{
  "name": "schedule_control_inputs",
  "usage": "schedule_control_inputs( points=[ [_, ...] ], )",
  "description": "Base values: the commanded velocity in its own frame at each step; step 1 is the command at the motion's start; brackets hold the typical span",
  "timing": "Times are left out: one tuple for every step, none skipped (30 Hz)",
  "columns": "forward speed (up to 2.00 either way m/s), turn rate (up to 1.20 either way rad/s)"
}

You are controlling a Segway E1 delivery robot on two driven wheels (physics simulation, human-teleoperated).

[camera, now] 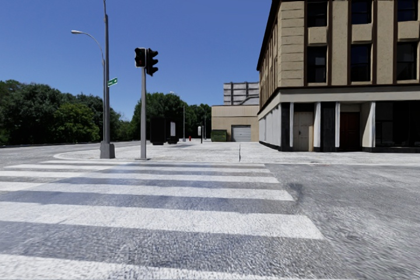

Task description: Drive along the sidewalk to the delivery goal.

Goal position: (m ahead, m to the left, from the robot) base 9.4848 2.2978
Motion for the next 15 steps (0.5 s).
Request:
schedule_control_inputs(
  points=[
    [1.66, 0.00],
    [1.68, 0.00],
    [1.70, 0.00],
    [1.70, 0.00],
    [1.71, 0.00],
    [1.72, 0.00],
    [1.72, 0.00],
    [1.72, 0.00],
    [1.72, 0.00],
    [1.75, 0.00],
    [1.75, 0.00],
    [1.77, 0.00],
    [1.78, 0.00],
    [1.78, 0.00],
    [1.78, 0.00]
  ],
)
